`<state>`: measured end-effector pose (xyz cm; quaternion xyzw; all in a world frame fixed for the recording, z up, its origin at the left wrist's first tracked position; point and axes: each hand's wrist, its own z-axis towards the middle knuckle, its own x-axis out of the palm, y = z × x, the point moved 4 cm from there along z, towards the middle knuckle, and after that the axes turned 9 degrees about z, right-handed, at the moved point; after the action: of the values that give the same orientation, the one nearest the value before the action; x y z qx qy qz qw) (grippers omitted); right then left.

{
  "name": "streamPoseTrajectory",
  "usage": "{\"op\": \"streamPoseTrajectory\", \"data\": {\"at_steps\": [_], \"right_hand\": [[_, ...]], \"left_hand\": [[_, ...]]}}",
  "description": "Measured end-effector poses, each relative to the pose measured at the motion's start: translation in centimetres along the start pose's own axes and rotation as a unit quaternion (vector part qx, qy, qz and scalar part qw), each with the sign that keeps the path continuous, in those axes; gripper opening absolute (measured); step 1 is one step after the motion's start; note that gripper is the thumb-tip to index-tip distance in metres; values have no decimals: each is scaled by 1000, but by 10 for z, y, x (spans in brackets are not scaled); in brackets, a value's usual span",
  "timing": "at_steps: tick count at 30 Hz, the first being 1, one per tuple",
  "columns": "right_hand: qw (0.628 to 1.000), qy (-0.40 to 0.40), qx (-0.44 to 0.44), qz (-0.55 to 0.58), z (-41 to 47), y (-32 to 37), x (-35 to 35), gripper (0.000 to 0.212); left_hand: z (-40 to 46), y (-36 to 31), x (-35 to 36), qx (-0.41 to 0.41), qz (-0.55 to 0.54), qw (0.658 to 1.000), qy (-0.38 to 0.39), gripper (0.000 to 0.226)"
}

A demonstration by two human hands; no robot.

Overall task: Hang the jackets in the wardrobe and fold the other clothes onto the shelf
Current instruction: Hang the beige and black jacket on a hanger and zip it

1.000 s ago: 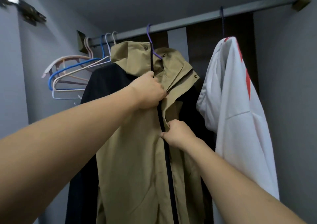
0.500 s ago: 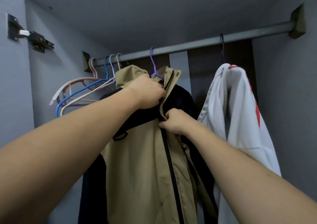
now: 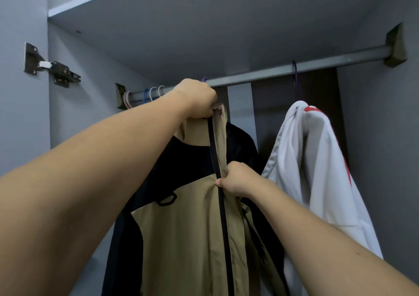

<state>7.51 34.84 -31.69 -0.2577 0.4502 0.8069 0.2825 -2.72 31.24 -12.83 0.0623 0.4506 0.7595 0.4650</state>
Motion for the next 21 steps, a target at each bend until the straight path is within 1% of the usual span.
{"op": "streamPoseTrajectory", "data": {"at_steps": [2,7,10,12,13,14,16,17,19,21], "right_hand": [[1000,-1,2,-5,0,-2,-1,29],[1000,9,-1,-4,2,-5,1,28],[1000,25,16,1,4,-8,3,27],[998,32,31,41,6,-9,0,22],[997,16,30,65,8,-5,-5,28],[996,-21,18,82,10,0,-14,32],[985,-129,-36,106,15,20,-39,33],[976,-173,-66,118,17,33,-53,30],[963,-213,-115,117,22,58,-72,28],[960,-224,-136,101,25,73,-80,35]], "left_hand": [[2,6,1,-12,-60,998,16,17],[1,7,6,-29,-178,983,19,21],[-2,9,17,-48,-272,960,44,17],[-8,18,27,-86,-330,938,62,18],[-12,23,33,-107,-354,926,77,19],[-17,28,38,-124,-376,914,90,18],[-26,36,47,-148,-421,890,93,14],[-30,39,49,-156,-450,875,84,13],[-36,41,52,-161,-507,844,72,15],[-40,38,52,-141,-542,824,84,14]]}}
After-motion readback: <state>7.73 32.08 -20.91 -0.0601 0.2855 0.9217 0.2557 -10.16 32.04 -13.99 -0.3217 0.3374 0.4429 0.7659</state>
